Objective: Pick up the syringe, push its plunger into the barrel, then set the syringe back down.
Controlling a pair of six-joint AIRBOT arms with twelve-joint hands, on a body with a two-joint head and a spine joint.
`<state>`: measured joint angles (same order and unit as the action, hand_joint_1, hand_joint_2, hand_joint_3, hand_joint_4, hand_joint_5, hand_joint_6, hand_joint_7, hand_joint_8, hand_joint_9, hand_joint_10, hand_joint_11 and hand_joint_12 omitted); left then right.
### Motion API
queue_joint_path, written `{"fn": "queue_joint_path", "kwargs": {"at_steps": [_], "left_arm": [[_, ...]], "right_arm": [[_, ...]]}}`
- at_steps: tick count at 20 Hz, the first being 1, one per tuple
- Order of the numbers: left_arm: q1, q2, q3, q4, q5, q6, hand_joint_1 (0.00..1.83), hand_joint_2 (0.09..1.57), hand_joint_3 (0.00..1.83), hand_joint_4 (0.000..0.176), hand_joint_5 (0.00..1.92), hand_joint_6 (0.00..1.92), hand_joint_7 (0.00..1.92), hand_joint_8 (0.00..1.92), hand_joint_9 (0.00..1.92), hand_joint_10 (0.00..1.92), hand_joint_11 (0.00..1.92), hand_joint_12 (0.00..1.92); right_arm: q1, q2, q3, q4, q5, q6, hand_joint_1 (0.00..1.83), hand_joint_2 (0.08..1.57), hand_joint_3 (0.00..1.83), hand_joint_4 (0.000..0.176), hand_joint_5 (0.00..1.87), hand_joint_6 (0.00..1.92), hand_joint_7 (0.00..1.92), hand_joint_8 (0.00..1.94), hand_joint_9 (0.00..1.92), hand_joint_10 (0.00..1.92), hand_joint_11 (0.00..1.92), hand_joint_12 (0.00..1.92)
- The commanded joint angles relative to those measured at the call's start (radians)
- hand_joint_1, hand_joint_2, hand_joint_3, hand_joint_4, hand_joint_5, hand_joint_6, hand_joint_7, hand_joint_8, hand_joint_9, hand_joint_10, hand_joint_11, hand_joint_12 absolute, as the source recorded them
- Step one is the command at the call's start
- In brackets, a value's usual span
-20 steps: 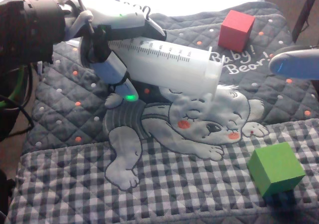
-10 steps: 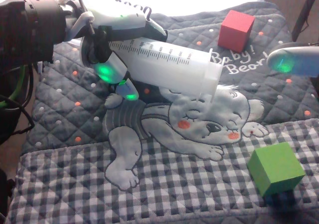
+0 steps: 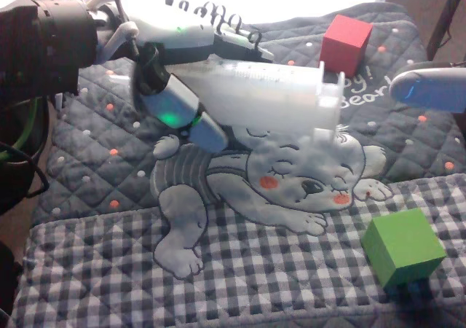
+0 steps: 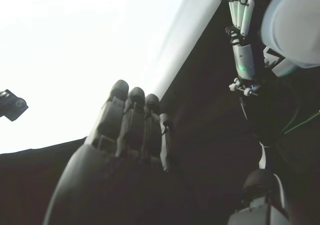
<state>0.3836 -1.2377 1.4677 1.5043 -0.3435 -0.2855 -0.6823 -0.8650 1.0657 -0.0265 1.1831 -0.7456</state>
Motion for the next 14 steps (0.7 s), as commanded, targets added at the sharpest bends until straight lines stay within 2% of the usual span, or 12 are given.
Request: {"fn": "queue_joint_path", "kwargs": {"at_steps": [1, 2, 5, 6, 8, 10, 11, 12, 14], "left_arm": [[-0.008, 0.001, -0.004, -0.031, -0.016, -0.005, 0.49, 0.79, 0.00, 0.176, 0.05, 0.00, 0.00, 0.00, 0.00, 0.00, 0.00, 0.00], [-0.007, 0.000, -0.005, -0.030, -0.018, -0.005, 0.48, 0.78, 0.00, 0.176, 0.03, 0.00, 0.00, 0.00, 0.00, 0.00, 0.00, 0.00], [-0.003, 0.002, -0.008, -0.030, -0.025, -0.005, 0.54, 0.75, 0.00, 0.176, 0.00, 0.00, 0.00, 0.00, 0.00, 0.00, 0.00, 0.00], [-0.003, 0.005, -0.010, -0.032, -0.027, -0.005, 0.56, 0.74, 0.00, 0.176, 0.00, 0.00, 0.00, 0.00, 0.00, 0.00, 0.00, 0.00], [-0.004, 0.023, -0.022, -0.040, -0.034, -0.005, 0.56, 0.74, 0.00, 0.176, 0.00, 0.00, 0.00, 0.00, 0.00, 0.00, 0.00, 0.00], [-0.009, 0.048, -0.038, -0.053, -0.039, 0.003, 0.56, 0.75, 0.00, 0.176, 0.00, 0.00, 0.00, 0.00, 0.00, 0.00, 0.00, 0.00], [-0.011, 0.062, -0.048, -0.074, -0.039, 0.028, 0.57, 0.75, 0.00, 0.176, 0.00, 0.00, 0.00, 0.00, 0.00, 0.00, 0.00, 0.00], [-0.014, 0.082, -0.065, -0.113, -0.039, 0.074, 0.63, 0.75, 0.00, 0.176, 0.00, 0.00, 0.00, 0.00, 0.00, 0.00, 0.00, 0.00], [-0.020, 0.127, -0.100, -0.207, -0.040, 0.173, 0.58, 0.76, 0.00, 0.176, 0.00, 0.00, 0.00, 0.00, 0.00, 0.00, 0.00, 0.00]], "right_arm": [[0.015, 0.003, 0.003, 0.023, 0.120, 0.002, 0.13, 0.86, 0.00, 0.097, 0.05, 0.01, 0.18, 0.00, 0.14, 0.00, 0.07, 0.15], [0.015, 0.003, 0.003, 0.023, 0.120, 0.002, 0.10, 0.85, 0.00, 0.082, 0.04, 0.00, 0.18, 0.00, 0.14, 0.00, 0.06, 0.15], [0.015, 0.003, 0.003, 0.023, 0.120, 0.002, 0.10, 0.83, 0.00, 0.073, 0.06, 0.01, 0.20, 0.01, 0.17, 0.01, 0.08, 0.16], [0.015, 0.003, 0.003, 0.023, 0.120, 0.002, 0.10, 0.84, 0.00, 0.084, 0.06, 0.01, 0.20, 0.01, 0.17, 0.01, 0.07, 0.16], [0.015, 0.003, 0.002, 0.023, 0.120, 0.002, 0.06, 0.81, 0.00, 0.094, 0.06, 0.00, 0.19, 0.00, 0.17, 0.01, 0.07, 0.15], [0.015, 0.003, 0.002, 0.023, 0.120, 0.002, 0.09, 0.83, 0.00, 0.089, 0.06, 0.00, 0.19, 0.00, 0.17, 0.01, 0.07, 0.15], [0.015, 0.003, 0.002, 0.023, 0.120, 0.002, 0.11, 0.83, 0.00, 0.081, 0.05, 0.00, 0.19, 0.00, 0.15, 0.00, 0.05, 0.14], [0.015, 0.003, 0.001, 0.023, 0.120, 0.002, 0.12, 0.84, 0.00, 0.083, 0.05, 0.00, 0.19, 0.00, 0.15, 0.00, 0.05, 0.14], [0.015, 0.003, -0.002, 0.025, 0.120, 0.002, 0.13, 0.83, 0.00, 0.073, 0.06, 0.01, 0.21, 0.01, 0.18, 0.01, 0.08, 0.15]]}}
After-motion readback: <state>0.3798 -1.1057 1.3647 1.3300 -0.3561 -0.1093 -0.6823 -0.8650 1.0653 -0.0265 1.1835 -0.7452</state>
